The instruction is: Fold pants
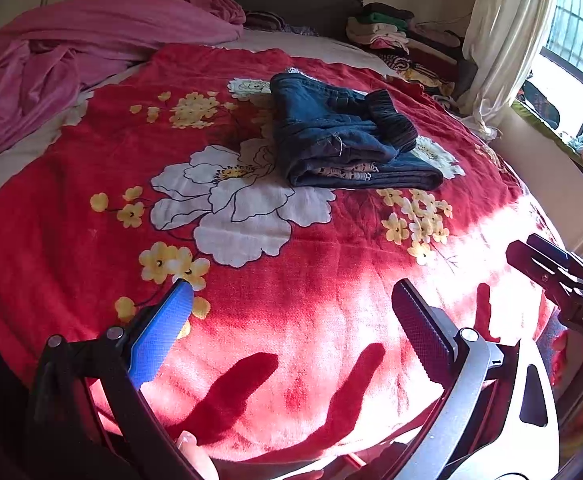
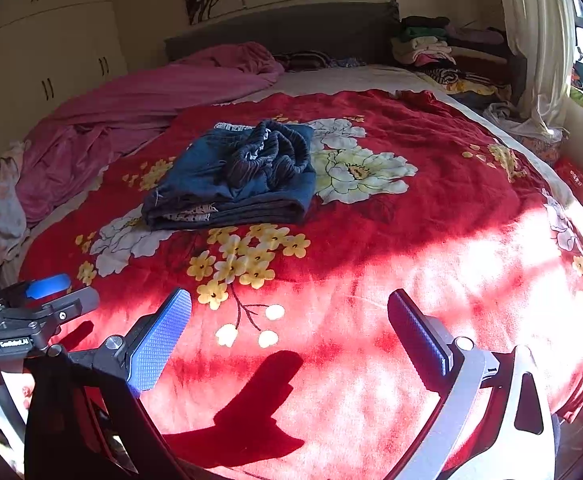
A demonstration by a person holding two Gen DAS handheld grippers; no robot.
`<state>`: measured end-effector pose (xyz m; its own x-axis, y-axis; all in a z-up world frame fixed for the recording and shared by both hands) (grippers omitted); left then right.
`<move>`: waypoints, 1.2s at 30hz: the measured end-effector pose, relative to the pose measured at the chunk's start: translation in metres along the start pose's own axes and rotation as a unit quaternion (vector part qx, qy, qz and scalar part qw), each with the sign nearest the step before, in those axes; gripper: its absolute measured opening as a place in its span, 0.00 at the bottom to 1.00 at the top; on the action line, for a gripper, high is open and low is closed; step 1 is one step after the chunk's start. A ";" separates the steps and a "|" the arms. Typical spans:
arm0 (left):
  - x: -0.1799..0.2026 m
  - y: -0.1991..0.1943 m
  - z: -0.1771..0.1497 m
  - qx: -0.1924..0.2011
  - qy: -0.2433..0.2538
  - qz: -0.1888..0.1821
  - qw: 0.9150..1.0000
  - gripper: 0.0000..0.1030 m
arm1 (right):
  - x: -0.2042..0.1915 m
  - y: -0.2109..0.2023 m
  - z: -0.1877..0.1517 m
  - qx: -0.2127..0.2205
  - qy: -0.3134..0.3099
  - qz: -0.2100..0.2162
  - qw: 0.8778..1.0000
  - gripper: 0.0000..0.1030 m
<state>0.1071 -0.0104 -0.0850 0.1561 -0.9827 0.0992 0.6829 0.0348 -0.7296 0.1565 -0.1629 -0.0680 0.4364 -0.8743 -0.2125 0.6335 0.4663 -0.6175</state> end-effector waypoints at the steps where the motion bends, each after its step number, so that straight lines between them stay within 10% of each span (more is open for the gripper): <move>1: 0.000 0.000 0.000 0.000 0.000 0.001 1.000 0.91 | 0.000 -0.001 0.000 0.000 0.000 -0.001 1.000 0.95; 36: 0.005 -0.002 -0.005 -0.015 0.000 -0.005 1.000 0.91 | -0.001 -0.004 0.000 -0.001 0.002 -0.003 1.000 0.95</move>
<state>0.1033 -0.0164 -0.0863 0.1494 -0.9830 0.1068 0.6628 0.0194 -0.7486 0.1537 -0.1642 -0.0648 0.4301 -0.8774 -0.2125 0.6349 0.4613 -0.6198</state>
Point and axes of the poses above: each gripper's, at about its wrist camera, not at the fingertips, and y roughly the way its jaws point, x to its right, z to its top, the point moved 9 cm from there along y, roughly the way its jaws point, and after that the axes turned 6 degrees about z, right-handed, at the moved point
